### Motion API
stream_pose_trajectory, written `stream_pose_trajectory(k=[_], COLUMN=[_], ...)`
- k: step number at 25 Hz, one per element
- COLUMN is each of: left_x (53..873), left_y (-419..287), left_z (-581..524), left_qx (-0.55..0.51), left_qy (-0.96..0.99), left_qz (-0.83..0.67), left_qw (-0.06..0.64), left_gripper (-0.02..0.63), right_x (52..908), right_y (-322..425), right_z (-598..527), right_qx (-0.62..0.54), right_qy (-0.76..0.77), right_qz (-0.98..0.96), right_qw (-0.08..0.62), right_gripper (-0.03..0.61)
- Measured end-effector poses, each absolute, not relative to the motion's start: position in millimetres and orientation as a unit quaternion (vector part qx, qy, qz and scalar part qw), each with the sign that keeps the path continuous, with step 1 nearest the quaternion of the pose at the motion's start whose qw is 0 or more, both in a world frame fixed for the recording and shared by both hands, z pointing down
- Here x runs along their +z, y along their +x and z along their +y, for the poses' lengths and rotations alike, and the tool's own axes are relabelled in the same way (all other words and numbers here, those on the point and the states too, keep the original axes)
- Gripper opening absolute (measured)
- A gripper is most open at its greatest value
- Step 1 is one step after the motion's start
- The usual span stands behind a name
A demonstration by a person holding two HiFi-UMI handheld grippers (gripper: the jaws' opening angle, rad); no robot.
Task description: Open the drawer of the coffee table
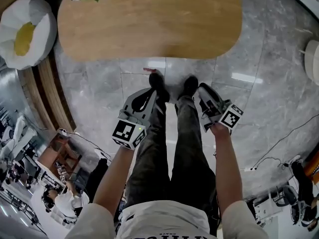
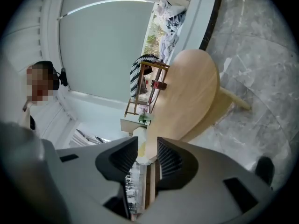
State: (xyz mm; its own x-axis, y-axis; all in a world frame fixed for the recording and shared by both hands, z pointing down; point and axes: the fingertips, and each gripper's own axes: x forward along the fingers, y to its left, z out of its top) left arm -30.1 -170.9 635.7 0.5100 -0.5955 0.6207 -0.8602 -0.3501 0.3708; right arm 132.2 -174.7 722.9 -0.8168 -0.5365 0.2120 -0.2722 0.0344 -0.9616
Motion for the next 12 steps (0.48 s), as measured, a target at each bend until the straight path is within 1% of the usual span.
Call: stream_pose_trajectory(k=[5,9,12], left_x=[666.0,693.9,709.8], left_y=[-36.6,-33.3,-39.4], left_z=[-164.3,-164.1,-171.1], left_qx=[0.187,0.191,0.184], left_qy=[0.797,0.806,0.812], left_qz=[-0.439,-0.414,-0.405], left_qw=[0.371,0.377,0.377], left_gripper=[0.02,0.02,0.02], right_x=[736.4,765.4,790.7], right_y=[109.7,103.1,96.4], right_z=[-169.5,-175.1,-184.0], right_qx=[-0.658,-0.675,-0.685], right_qy=[-0.244,-0.232,-0.235], right_qz=[0.694,0.669,0.647], right_qw=[0.162,0.207,0.239], right_gripper=[0.172,0.207,0.215])
